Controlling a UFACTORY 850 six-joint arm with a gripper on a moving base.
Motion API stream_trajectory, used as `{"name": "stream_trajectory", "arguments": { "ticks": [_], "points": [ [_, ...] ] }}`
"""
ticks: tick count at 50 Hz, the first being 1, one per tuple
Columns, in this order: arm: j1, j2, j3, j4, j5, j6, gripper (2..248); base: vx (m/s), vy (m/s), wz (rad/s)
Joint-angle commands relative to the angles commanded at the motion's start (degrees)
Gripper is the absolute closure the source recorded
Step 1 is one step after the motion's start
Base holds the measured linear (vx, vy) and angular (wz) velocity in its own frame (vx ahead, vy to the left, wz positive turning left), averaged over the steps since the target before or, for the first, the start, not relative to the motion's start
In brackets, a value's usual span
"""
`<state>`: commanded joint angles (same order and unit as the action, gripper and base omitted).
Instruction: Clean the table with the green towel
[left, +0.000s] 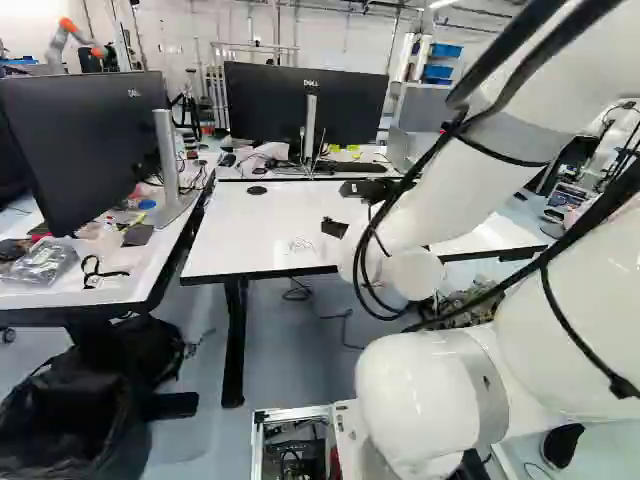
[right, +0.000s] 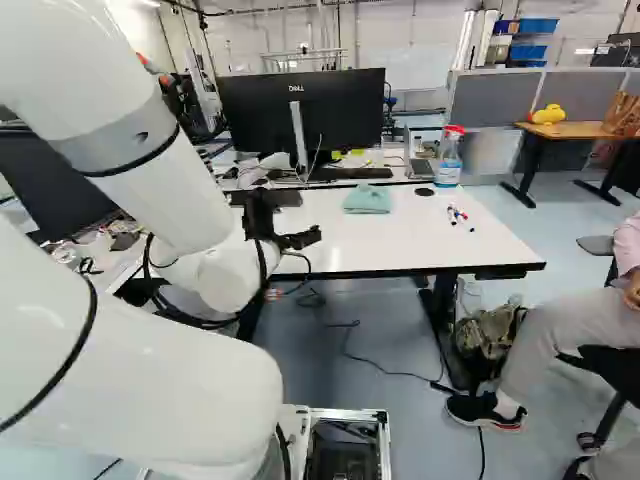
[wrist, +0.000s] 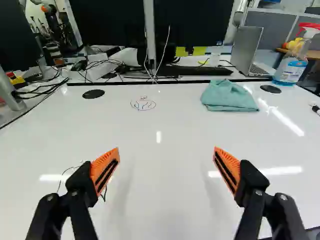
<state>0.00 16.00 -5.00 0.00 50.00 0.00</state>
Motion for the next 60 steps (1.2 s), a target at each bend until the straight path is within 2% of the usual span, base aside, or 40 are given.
{"name": "stream_trajectory", "arguments": {
  "ticks": [18,60],
  "points": [
    [-0.4,-0.2,-0.2,0.0,0.0,0.0,3,0.0,0.0,0.0],
    [-8.4,-4.9,-9.3,0.0,0.0,0.0,3,0.0,0.0,0.0]
  ]
}}
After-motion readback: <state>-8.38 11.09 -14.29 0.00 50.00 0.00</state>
